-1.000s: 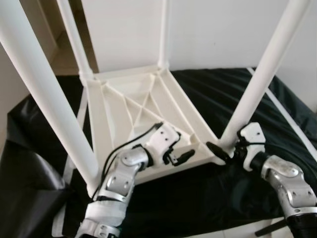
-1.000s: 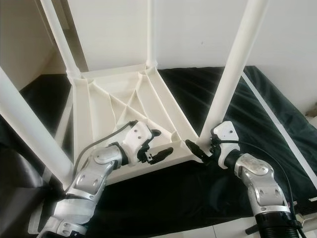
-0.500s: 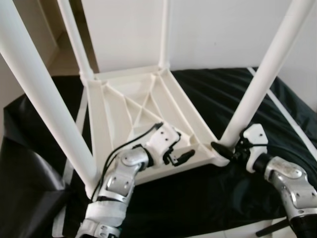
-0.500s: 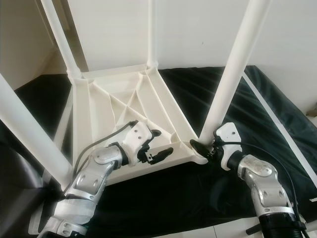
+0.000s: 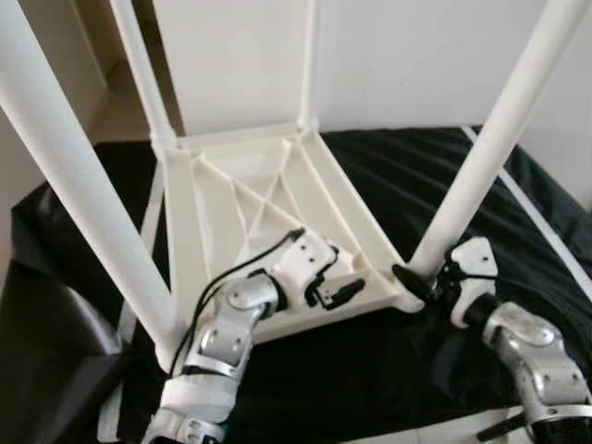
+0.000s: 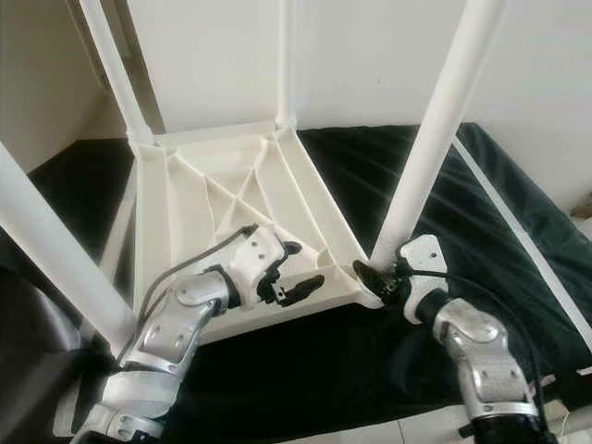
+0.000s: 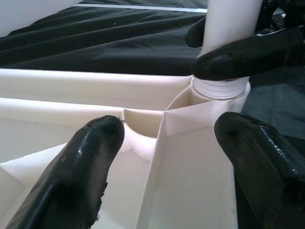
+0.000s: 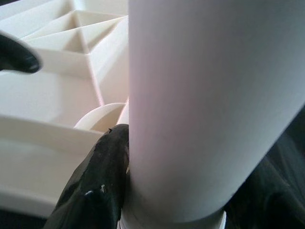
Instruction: Building children table
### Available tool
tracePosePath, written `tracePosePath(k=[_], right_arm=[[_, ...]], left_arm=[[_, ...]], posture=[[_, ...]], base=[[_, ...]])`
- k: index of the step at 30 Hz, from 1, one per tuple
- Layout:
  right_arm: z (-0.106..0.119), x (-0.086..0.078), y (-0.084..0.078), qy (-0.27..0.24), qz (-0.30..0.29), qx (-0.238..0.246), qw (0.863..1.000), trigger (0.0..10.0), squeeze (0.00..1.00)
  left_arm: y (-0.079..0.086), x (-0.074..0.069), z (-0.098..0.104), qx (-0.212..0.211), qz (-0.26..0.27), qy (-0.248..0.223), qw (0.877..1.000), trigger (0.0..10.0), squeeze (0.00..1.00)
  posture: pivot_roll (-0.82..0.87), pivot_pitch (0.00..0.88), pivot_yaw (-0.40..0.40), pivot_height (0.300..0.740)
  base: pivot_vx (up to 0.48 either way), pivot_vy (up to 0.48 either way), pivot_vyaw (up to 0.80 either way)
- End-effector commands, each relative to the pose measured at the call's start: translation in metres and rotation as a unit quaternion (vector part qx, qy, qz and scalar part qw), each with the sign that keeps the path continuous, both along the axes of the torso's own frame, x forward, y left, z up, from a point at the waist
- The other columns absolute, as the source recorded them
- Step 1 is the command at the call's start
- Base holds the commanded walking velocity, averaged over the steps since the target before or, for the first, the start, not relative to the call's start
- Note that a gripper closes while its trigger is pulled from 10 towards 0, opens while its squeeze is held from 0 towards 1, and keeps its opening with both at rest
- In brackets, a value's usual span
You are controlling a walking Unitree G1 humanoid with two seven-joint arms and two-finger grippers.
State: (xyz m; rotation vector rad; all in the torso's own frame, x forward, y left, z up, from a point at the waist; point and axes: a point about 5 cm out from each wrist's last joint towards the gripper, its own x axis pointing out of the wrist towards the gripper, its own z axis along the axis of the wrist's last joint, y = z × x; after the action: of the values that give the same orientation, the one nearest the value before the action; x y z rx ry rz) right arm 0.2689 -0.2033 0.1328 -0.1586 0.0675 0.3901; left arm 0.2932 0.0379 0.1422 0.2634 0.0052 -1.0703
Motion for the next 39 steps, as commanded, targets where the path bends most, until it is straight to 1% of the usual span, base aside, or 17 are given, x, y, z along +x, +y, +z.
tracePosePath(k=[1, 3, 6, 9, 10, 12, 13, 14, 16, 18, 23, 25, 31, 32, 35, 36, 39], right_arm=[[-0.012, -0.002, -0.003, 0.032, -0.034, -0.004, 0.999, 10.0, 0.00], [-0.013, -0.003, 0.003, 0.035, -0.078, 0.023, 0.996, 10.0, 0.00], [-0.014, -0.003, 0.005, 0.038, -0.094, 0.038, 0.994, 10.0, 0.00], [-0.013, -0.003, 0.013, 0.029, -0.146, 0.058, 0.987, 10.0, 0.00], [-0.013, -0.003, 0.013, 0.029, -0.146, 0.058, 0.987, 10.0, 0.00], [-0.016, -0.003, 0.022, 0.033, -0.194, 0.080, 0.977, 10.0, 0.00], [-0.016, -0.003, 0.022, 0.033, -0.194, 0.080, 0.977, 10.0, 0.00], [-0.020, -0.003, 0.030, 0.037, -0.239, 0.097, 0.965, 10.0, 0.00], [-0.020, -0.003, 0.030, 0.037, -0.239, 0.097, 0.965, 10.0, 0.00], [-0.021, -0.002, 0.037, 0.040, -0.273, 0.105, 0.955, 10.0, 0.00], [-0.021, -0.002, 0.042, 0.043, -0.288, 0.113, 0.950, 10.0, 0.00], [-0.020, -0.004, 0.050, 0.044, -0.288, 0.121, 0.949, 10.0, 0.00], [-0.016, -0.006, 0.050, 0.038, -0.287, 0.150, 0.945, 10.0, 0.00], [-0.014, -0.006, 0.050, 0.030, -0.285, 0.151, 0.946, 10.0, 0.05], [-0.012, -0.006, 0.050, 0.021, -0.281, 0.151, 0.947, 10.0, 0.05], [-0.009, -0.006, 0.047, 0.013, -0.280, 0.150, 0.948, 10.0, 0.98], [-0.001, -0.008, 0.038, -0.019, -0.251, 0.153, 0.956, 10.0, 1.00]], left_arm=[[0.005, 0.005, -0.004, -0.004, 0.072, -0.007, 0.997, 10.0, 0.00], [0.004, 0.006, -0.003, -0.004, 0.071, -0.007, 0.997, 10.0, 0.00], [0.003, 0.006, -0.003, -0.004, 0.070, -0.008, 0.998, 10.0, 0.00], [0.001, 0.006, -0.003, -0.005, 0.067, -0.008, 0.998, 10.0, 0.00], [0.001, 0.006, -0.003, -0.005, 0.067, -0.008, 0.998, 10.0, 0.00], [-0.002, 0.006, -0.003, -0.007, 0.063, -0.008, 0.998, 10.0, 0.00], [-0.002, 0.006, -0.003, -0.007, 0.063, -0.008, 0.998, 10.0, 0.00], [-0.004, 0.005, -0.003, -0.008, 0.059, -0.007, 0.998, 10.0, 0.00], [-0.004, 0.005, -0.003, -0.008, 0.059, -0.007, 0.998, 10.0, 0.00], [-0.005, 0.005, -0.003, -0.009, 0.058, -0.007, 0.998, 10.0, 0.00], [-0.006, 0.005, -0.003, -0.010, 0.058, -0.007, 0.998, 10.0, 0.00], [-0.006, 0.004, -0.003, -0.010, 0.055, -0.006, 0.998, 10.0, 0.00], [-0.006, 0.004, -0.002, -0.009, 0.054, -0.007, 0.998, 10.0, 0.00], [-0.006, 0.004, -0.002, -0.009, 0.054, -0.007, 0.998, 10.0, 0.00], [-0.006, 0.004, -0.003, -0.009, 0.054, -0.008, 0.998, 10.0, 0.00], [-0.005, 0.004, -0.002, -0.008, 0.054, -0.010, 0.998, 10.0, 0.00], [-0.001, 0.006, -0.001, -0.007, 0.062, -0.015, 0.998, 10.0, 0.00]], posture=[[-0.08, 0.000, -0.011, 0.740], [-0.08, 0.000, -0.008, 0.740], [-0.08, 0.000, -0.008, 0.740], [-0.11, 0.000, -0.010, 0.740], [-0.11, 0.000, -0.010, 0.740], [-0.11, 0.000, -0.012, 0.740], [-0.11, 0.000, -0.012, 0.740], [-0.11, 0.000, -0.015, 0.740], [-0.11, 0.000, -0.015, 0.740], [-0.11, 0.000, -0.015, 0.740], [-0.12, 0.000, -0.016, 0.740], [-0.12, 0.000, -0.013, 0.740], [-0.11, 0.000, -0.011, 0.740], [-0.11, 0.000, -0.009, 0.740], [-0.11, 0.000, -0.009, 0.740], [-0.11, 0.000, -0.006, 0.740], [-0.10, 0.000, -0.003, 0.740]], base=[[0.000, 0.000, 0.00], [0.000, 0.000, 0.00], [0.000, 0.000, 0.00], [0.000, 0.000, 0.00], [0.000, 0.000, 0.00], [0.000, 0.000, 0.00], [0.000, 0.000, 0.00], [0.000, 0.000, 0.00], [0.000, 0.000, 0.00], [0.000, 0.000, 0.00], [0.000, 0.000, 0.00], [0.000, 0.000, 0.00], [0.000, 0.000, 0.00], [0.000, 0.000, 0.00], [0.000, 0.000, 0.00], [0.000, 0.000, 0.00], [0.000, 0.000, 0.00]])
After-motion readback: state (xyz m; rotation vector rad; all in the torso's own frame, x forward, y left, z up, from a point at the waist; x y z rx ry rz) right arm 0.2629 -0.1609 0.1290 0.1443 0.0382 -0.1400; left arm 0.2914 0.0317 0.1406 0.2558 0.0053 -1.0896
